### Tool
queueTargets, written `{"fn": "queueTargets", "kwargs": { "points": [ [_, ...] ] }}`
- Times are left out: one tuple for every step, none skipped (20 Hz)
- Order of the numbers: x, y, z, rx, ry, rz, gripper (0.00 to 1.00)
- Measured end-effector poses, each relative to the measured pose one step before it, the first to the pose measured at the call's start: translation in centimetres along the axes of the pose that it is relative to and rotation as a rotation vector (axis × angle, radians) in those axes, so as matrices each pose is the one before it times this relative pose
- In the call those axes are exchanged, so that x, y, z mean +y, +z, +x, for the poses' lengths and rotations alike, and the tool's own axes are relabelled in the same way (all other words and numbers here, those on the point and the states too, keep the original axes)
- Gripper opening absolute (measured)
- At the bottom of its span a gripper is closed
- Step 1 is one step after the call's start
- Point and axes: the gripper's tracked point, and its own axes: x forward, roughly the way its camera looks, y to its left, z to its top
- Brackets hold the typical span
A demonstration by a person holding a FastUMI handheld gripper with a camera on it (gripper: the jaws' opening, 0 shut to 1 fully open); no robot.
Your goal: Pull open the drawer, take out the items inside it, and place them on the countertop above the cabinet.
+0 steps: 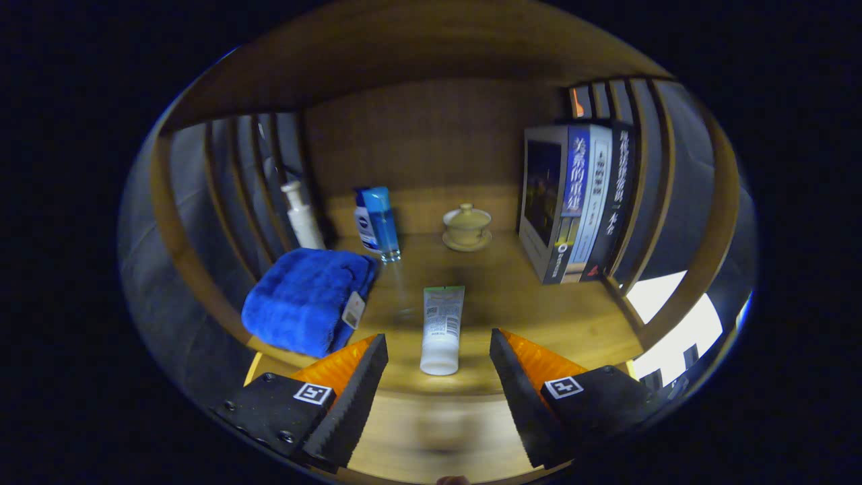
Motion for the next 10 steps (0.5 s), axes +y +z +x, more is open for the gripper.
{"fn": "queueTargets", "kwargs": {
  "points": [
    [0.082, 0.450, -2.188, -0.03627, 0.01548, -0.00770, 0.99],
    [0.090, 0.434, -1.947, -0.03642, 0.01293, -0.00725, 0.99],
    [0.099, 0.275, -2.100, -0.03562, 0.00750, -0.01109, 0.98],
    [-0.203, 0.014, -1.896, -0.03456, -0.00396, -0.01412, 0.98],
    [0.178, -0.533, -1.875, -0.02656, -0.00455, -0.01388, 0.98],
    [0.257, -0.534, -1.773, -0.02383, -0.00209, -0.00145, 0.98],
    [0.505, -0.855, -1.668, -0.02198, -0.00339, 0.01056, 0.98],
    [0.737, -1.071, -1.614, -0.01809, 0.00614, 0.02132, 0.98],
    [0.970, -0.858, -1.239, -0.03712, 0.01133, 0.03115, 0.98],
    [0.782, -1.354, -1.105, -0.02037, 0.00702, 0.01931, 0.98]
  ]
}}
